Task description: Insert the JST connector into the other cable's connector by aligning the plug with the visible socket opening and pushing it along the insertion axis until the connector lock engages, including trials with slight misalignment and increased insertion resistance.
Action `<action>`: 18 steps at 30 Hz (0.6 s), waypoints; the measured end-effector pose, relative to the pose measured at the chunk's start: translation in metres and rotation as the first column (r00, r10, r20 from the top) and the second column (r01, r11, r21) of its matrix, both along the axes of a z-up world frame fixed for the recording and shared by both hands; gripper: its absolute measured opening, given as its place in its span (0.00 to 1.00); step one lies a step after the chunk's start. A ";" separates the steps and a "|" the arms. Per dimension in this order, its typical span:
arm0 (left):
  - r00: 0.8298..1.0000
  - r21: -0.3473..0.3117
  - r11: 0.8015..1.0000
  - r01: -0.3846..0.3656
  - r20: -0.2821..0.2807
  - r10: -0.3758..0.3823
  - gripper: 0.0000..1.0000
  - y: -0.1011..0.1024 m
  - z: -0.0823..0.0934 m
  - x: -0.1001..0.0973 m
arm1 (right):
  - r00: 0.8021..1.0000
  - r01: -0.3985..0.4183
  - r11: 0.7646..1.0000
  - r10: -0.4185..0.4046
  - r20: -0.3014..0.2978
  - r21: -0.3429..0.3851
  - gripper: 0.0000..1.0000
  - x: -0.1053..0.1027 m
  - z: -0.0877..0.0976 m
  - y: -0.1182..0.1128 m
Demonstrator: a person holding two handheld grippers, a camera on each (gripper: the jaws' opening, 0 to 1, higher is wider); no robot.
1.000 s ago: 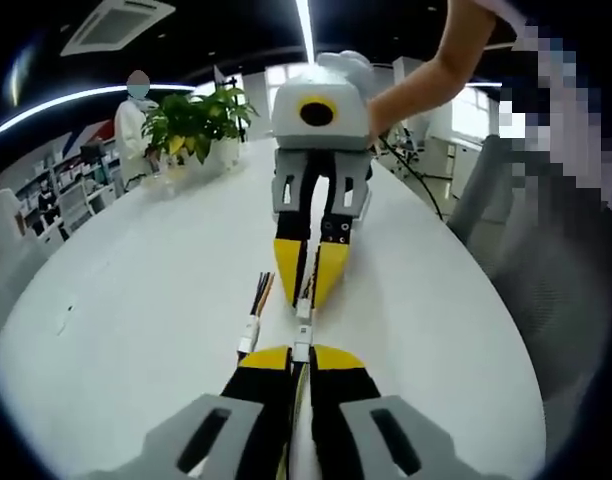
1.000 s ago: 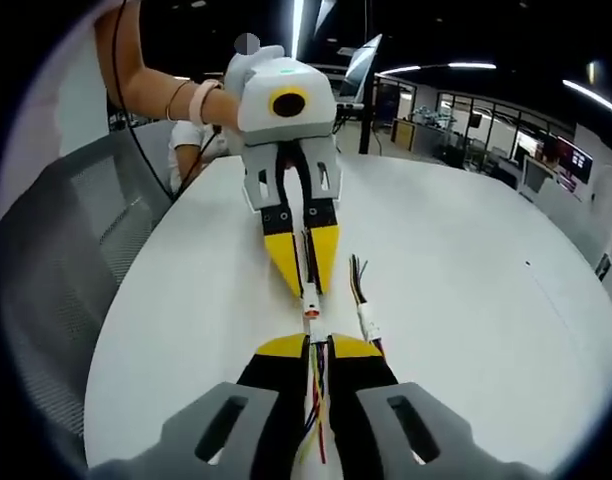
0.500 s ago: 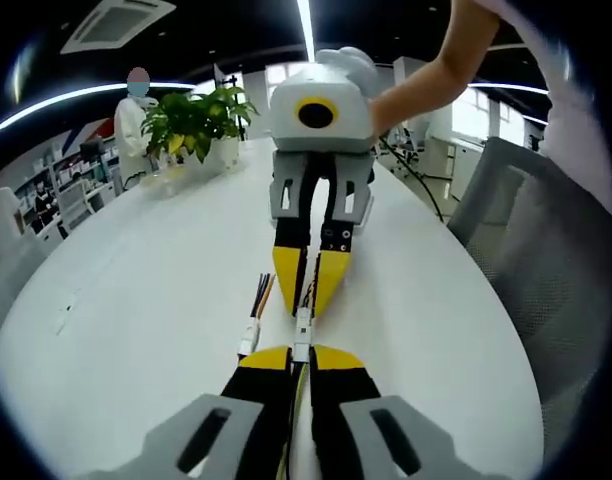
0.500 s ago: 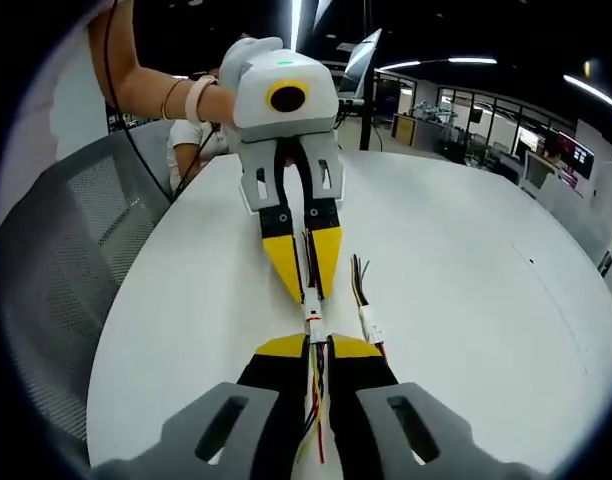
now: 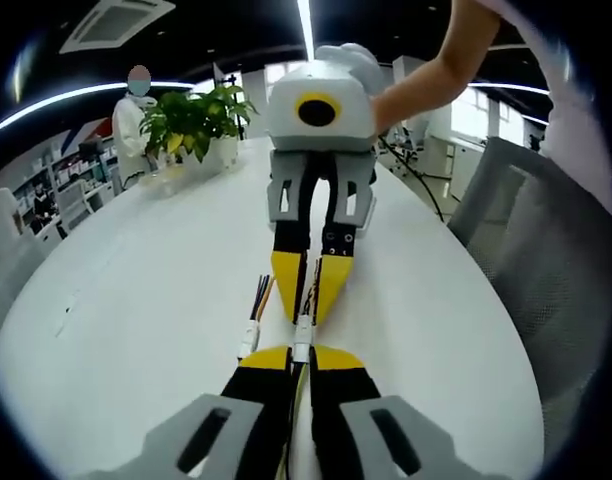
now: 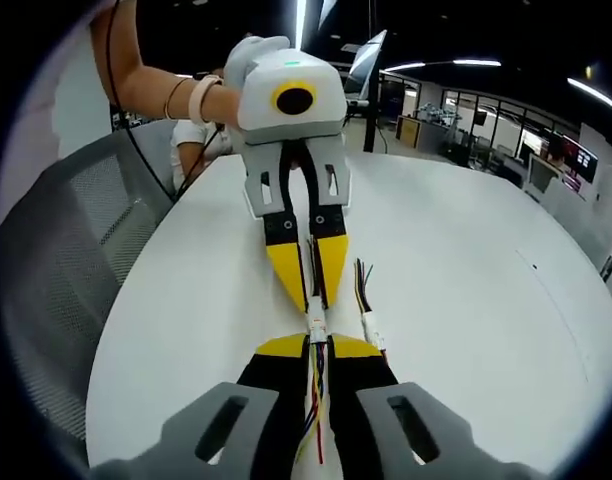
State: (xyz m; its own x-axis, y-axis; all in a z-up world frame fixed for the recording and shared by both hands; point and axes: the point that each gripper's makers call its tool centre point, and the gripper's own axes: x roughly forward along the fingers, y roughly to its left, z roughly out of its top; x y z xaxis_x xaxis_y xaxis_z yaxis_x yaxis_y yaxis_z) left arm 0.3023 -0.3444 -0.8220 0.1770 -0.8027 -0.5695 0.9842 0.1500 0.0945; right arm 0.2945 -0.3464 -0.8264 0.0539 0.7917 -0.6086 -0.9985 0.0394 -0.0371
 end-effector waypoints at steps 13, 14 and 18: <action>1.000 0.008 1.000 0.023 0.020 -0.023 0.00 -0.005 0.003 0.001 | 1.000 -0.007 1.000 0.007 0.011 0.010 0.03 0.002 0.003 -0.001; 0.999 0.010 1.000 0.025 0.020 -0.026 0.00 -0.006 0.002 0.001 | 1.000 -0.010 1.000 0.010 0.014 0.004 0.03 0.001 0.002 -0.001; 0.999 0.017 0.999 0.032 0.018 -0.032 0.00 -0.006 0.000 0.000 | 1.000 -0.013 1.000 0.013 0.010 0.000 0.03 0.000 0.000 -0.002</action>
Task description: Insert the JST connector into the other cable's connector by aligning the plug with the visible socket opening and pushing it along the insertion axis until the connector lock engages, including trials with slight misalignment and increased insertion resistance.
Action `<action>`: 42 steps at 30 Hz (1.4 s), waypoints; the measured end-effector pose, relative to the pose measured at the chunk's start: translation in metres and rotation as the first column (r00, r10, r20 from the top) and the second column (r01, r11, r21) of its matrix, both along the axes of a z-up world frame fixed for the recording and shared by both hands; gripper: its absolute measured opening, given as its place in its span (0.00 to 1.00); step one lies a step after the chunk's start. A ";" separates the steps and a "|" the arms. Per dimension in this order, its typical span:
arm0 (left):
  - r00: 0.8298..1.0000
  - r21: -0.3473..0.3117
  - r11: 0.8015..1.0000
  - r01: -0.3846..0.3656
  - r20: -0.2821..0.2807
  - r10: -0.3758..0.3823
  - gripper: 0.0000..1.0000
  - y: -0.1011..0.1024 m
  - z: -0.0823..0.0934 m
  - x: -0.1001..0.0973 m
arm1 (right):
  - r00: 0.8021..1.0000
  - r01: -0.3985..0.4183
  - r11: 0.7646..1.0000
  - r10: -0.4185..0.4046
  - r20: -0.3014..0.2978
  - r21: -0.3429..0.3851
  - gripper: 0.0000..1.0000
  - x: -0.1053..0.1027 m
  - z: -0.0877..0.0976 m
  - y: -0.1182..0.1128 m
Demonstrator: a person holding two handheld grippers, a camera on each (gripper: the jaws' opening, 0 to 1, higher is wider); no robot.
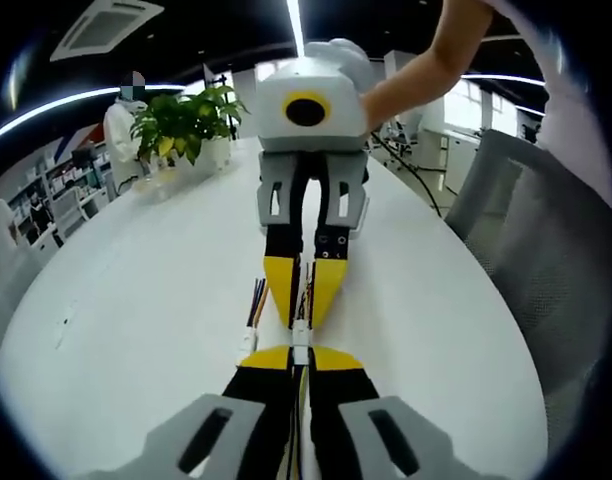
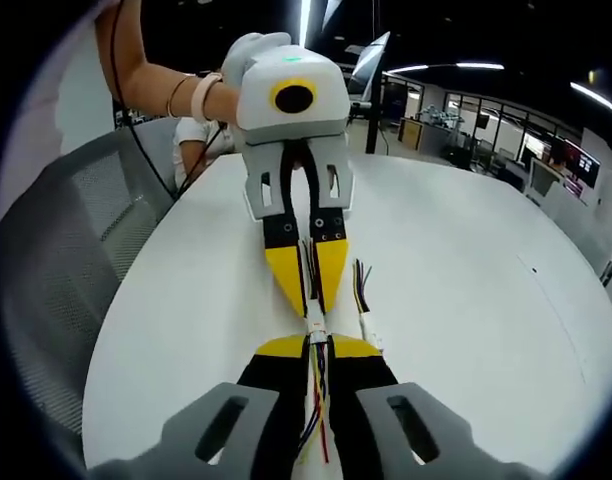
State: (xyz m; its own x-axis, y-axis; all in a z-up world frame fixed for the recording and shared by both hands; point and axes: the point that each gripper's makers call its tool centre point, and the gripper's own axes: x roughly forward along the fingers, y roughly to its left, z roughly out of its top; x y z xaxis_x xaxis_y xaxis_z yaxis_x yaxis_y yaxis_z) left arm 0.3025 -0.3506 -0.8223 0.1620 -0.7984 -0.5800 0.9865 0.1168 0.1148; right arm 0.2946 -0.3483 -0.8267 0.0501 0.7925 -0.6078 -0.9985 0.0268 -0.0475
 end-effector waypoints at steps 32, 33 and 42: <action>0.999 0.042 0.999 0.032 -0.013 -0.031 0.00 -0.003 -0.022 0.006 | 0.997 0.059 0.998 -0.059 -0.044 0.004 0.04 0.006 -0.020 -0.002; 0.999 0.042 0.999 0.031 -0.013 -0.030 0.00 -0.003 -0.022 0.006 | 0.997 0.060 0.998 -0.060 -0.044 0.005 0.04 0.006 -0.020 -0.002; 1.000 0.039 0.999 0.024 -0.021 -0.023 0.00 -0.001 -0.022 0.005 | 0.996 0.074 0.997 -0.073 -0.046 0.019 0.04 0.004 -0.018 0.000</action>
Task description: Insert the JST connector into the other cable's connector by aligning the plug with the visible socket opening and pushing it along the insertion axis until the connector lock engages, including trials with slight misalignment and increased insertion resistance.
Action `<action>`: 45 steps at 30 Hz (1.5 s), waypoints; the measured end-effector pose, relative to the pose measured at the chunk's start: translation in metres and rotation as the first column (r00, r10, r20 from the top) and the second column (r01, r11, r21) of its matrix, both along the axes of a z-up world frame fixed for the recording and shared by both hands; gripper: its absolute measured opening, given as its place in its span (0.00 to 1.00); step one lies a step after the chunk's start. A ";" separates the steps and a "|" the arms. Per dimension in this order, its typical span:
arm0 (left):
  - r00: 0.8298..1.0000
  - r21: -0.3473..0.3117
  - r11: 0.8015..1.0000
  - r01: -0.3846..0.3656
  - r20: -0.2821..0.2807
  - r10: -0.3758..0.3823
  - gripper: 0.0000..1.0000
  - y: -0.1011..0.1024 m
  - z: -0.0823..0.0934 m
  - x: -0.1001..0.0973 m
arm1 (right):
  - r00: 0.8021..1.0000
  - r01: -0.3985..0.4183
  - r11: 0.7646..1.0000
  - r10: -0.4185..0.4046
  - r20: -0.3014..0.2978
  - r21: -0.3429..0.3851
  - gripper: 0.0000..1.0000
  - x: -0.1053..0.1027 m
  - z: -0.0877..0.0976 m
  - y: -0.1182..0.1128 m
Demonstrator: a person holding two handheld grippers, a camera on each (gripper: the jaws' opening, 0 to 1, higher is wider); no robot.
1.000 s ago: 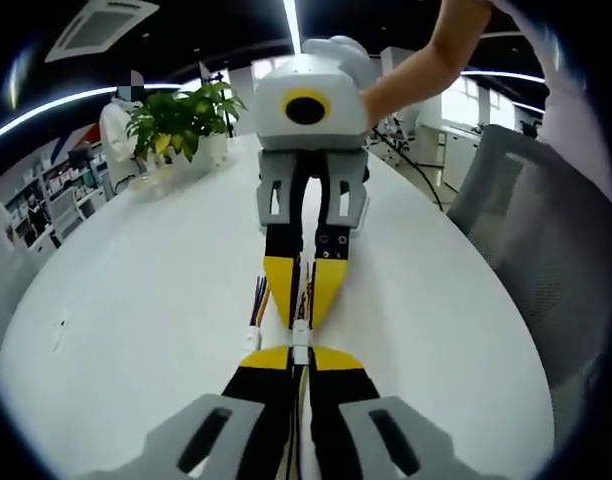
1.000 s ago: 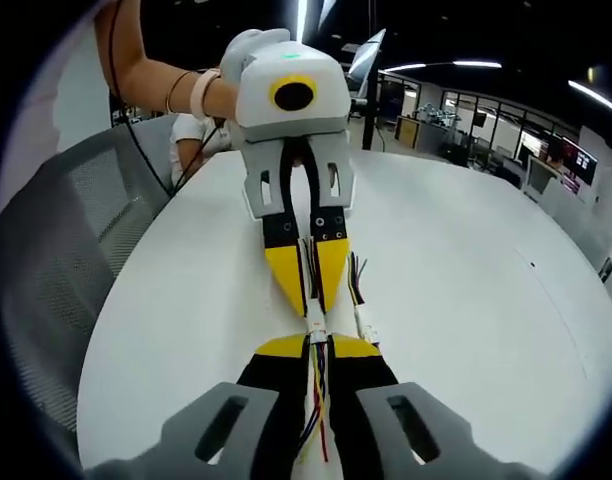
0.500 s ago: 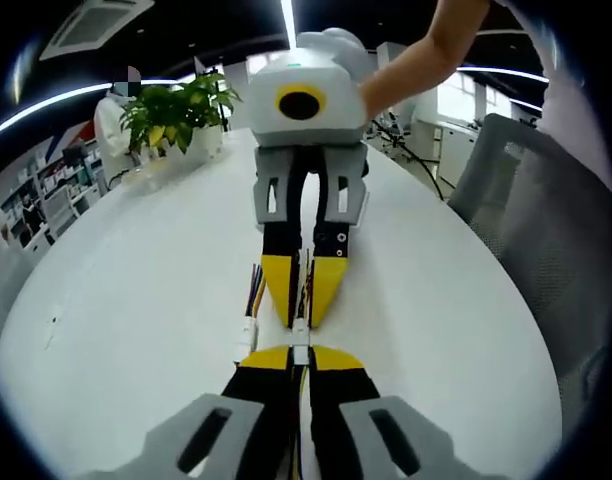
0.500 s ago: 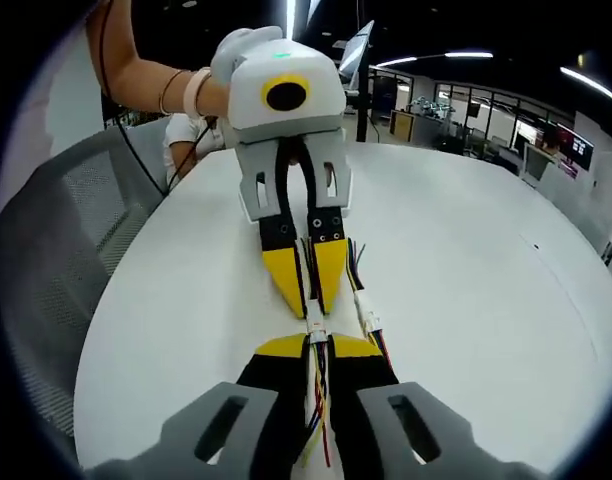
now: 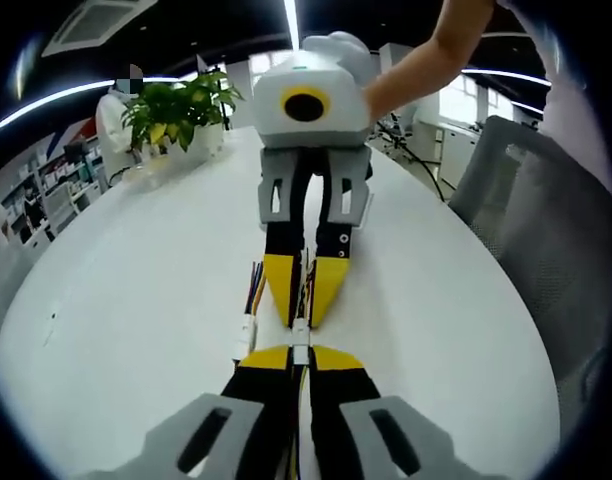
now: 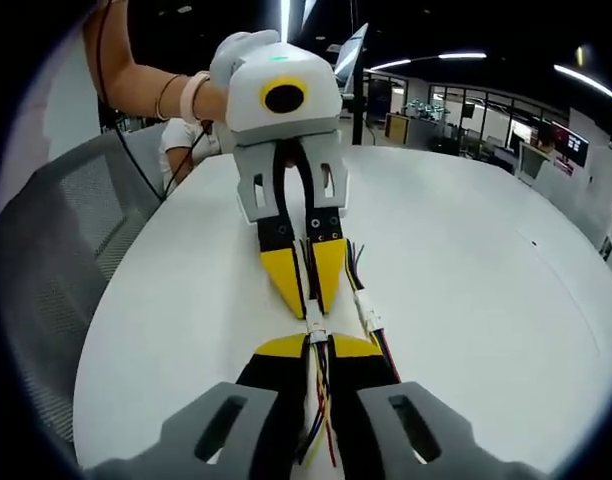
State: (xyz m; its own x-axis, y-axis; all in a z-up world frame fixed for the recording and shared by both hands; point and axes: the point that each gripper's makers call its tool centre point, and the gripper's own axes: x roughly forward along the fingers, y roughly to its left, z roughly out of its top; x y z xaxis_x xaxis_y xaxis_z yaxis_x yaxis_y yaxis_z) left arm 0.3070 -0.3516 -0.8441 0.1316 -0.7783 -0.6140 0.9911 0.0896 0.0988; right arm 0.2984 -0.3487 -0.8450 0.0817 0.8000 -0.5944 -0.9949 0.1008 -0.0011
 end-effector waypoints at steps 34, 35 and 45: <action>0.987 -0.045 0.986 -0.162 -0.020 0.161 0.10 0.015 0.022 -0.006 | 0.991 0.136 0.987 -0.134 -0.027 0.082 0.15 -0.020 0.028 -0.004; 0.985 -0.053 0.984 -0.171 -0.019 0.170 0.12 0.016 0.025 -0.008 | 0.990 0.140 0.986 -0.138 -0.029 0.088 0.15 -0.022 0.030 -0.003; 0.970 -0.087 0.966 -0.244 -0.027 0.243 0.19 0.019 0.045 -0.018 | 0.987 0.159 0.979 -0.159 -0.016 0.123 0.17 -0.036 0.049 -0.001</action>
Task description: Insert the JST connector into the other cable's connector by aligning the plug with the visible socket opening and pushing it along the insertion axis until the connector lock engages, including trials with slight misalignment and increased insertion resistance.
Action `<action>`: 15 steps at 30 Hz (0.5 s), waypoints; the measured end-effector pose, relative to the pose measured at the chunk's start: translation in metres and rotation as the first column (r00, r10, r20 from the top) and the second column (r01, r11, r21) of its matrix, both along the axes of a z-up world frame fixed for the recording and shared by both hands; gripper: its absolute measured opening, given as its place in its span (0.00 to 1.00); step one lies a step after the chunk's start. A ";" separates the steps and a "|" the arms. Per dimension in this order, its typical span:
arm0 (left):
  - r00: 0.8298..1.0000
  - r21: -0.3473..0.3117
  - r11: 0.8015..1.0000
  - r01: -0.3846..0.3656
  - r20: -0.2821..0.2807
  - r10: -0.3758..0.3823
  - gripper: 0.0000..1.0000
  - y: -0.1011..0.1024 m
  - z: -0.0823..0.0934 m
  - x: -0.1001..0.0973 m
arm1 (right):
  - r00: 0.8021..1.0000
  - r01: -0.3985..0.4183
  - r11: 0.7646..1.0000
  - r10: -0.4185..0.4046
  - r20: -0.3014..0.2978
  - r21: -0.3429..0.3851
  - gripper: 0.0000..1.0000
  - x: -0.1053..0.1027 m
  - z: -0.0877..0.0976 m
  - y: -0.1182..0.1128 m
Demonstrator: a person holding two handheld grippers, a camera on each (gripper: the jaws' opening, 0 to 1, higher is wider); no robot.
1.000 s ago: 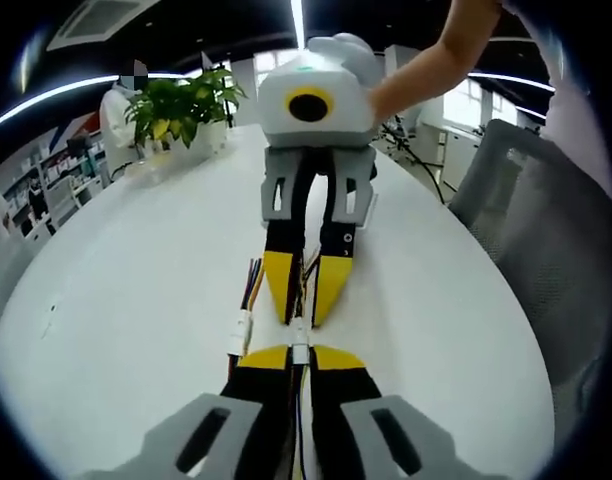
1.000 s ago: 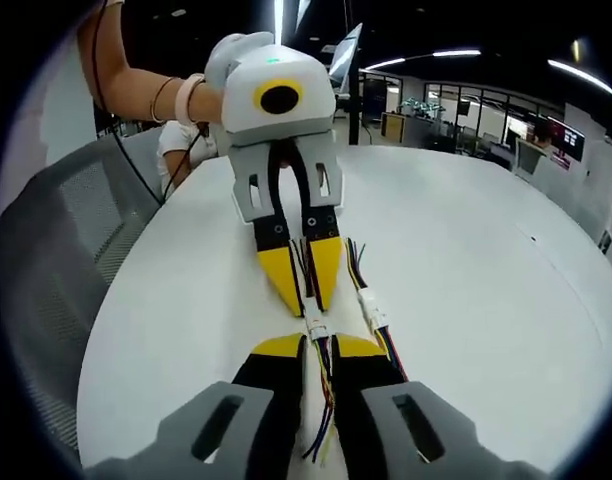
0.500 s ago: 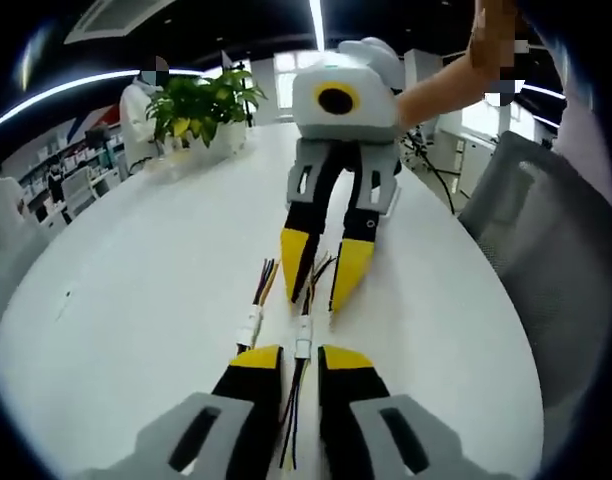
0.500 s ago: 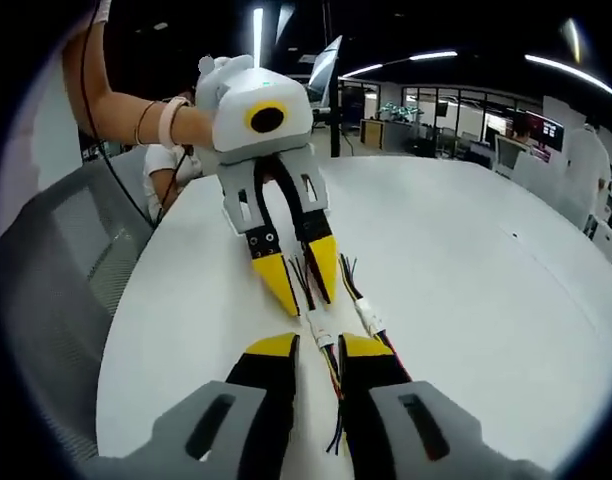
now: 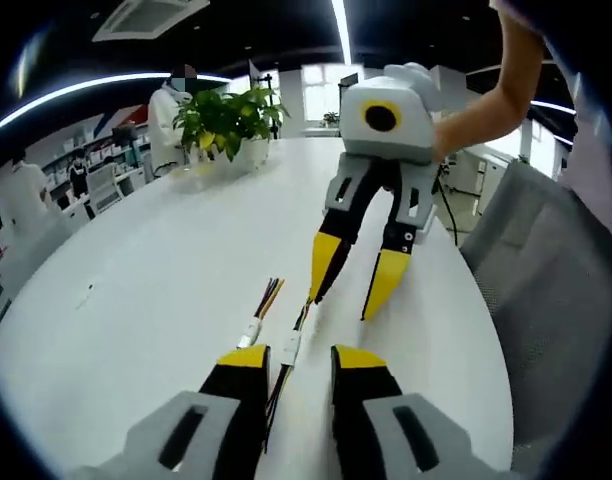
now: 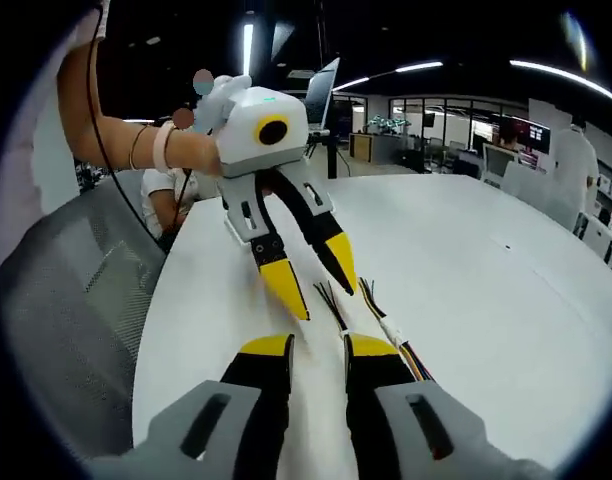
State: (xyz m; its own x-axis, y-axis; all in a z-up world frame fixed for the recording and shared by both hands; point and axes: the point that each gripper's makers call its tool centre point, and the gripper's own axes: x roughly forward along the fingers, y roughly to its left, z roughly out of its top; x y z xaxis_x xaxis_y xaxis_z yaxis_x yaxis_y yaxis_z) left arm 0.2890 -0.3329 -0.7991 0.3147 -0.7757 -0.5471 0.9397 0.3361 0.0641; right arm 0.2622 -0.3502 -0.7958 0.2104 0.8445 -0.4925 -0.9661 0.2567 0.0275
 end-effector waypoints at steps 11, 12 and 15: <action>0.998 -0.021 0.998 -0.058 0.008 0.058 0.24 0.009 0.015 -0.009 | 0.998 0.046 0.999 -0.046 0.030 0.019 0.26 -0.005 0.018 -0.004; 0.998 -0.026 0.998 -0.065 0.007 0.065 0.24 0.009 0.016 -0.010 | 0.998 0.052 0.998 -0.053 0.032 0.023 0.27 -0.006 0.020 -0.006; 0.996 -0.044 0.995 -0.085 0.013 0.086 0.24 0.011 0.020 -0.013 | 0.996 0.083 0.996 -0.084 0.024 0.038 0.31 -0.005 0.024 -0.011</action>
